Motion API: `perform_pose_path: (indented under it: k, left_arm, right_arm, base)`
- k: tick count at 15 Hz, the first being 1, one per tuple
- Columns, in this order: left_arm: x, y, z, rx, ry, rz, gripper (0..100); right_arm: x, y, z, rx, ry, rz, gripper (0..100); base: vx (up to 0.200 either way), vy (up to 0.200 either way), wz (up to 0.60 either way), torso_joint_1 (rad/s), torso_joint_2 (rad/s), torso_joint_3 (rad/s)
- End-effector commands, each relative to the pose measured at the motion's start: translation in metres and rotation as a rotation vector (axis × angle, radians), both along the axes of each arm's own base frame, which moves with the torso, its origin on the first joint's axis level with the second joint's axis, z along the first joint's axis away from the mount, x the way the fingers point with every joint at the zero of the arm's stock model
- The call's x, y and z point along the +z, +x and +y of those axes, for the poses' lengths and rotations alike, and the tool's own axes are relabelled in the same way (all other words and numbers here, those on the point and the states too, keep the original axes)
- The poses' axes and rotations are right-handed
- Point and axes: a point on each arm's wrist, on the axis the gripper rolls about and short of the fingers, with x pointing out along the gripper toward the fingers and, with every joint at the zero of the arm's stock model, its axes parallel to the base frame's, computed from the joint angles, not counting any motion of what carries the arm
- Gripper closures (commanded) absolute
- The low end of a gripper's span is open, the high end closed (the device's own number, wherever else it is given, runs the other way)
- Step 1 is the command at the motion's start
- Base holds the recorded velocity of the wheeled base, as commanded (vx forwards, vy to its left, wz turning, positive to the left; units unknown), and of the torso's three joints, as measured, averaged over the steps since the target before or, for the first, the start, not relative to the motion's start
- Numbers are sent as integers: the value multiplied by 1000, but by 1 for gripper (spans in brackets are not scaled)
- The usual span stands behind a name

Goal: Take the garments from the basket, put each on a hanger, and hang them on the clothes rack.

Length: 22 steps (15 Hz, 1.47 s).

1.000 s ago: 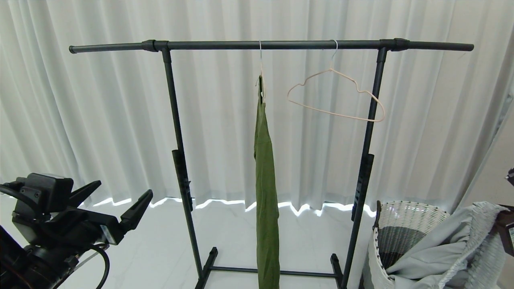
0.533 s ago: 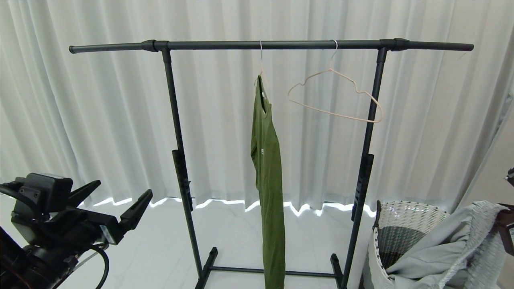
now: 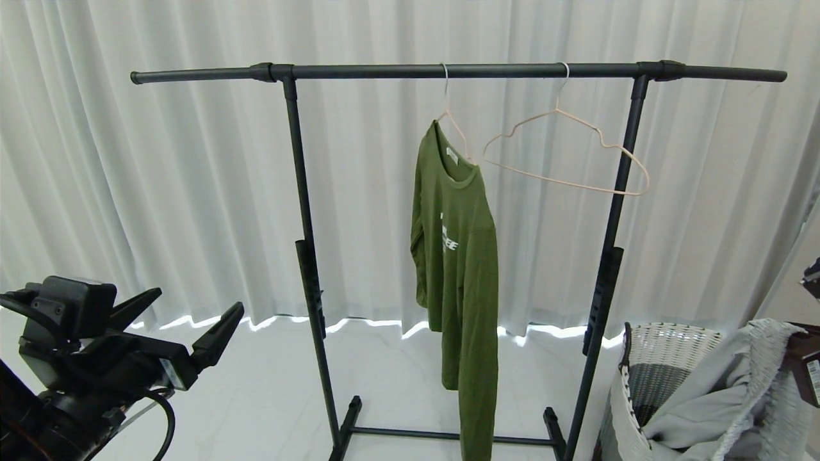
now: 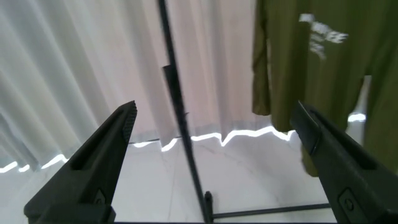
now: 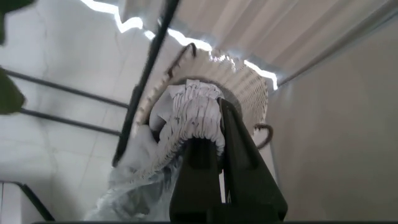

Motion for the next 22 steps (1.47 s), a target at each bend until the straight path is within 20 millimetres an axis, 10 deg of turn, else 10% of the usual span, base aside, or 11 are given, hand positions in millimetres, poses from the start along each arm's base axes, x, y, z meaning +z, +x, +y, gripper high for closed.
perform_pose_path:
  k: [1,13,22]
  left_arm:
    - [-3,2,0,-1,0,19,0]
    - [-7,4,-17,-172,32,35,0]
    - [24,-32,-90,-778,-116,3,0]
  right_arm:
    - [-1,2,0,2,-2,8,100]
    - [25,13,32,444,168,-31,100]
    - [63,41,87,663,501,-171,100]
  base:
    - [0,0,0,0,0,0]
    - [0,0,0,0,0,0]
    - [0,0,0,0,0,0]
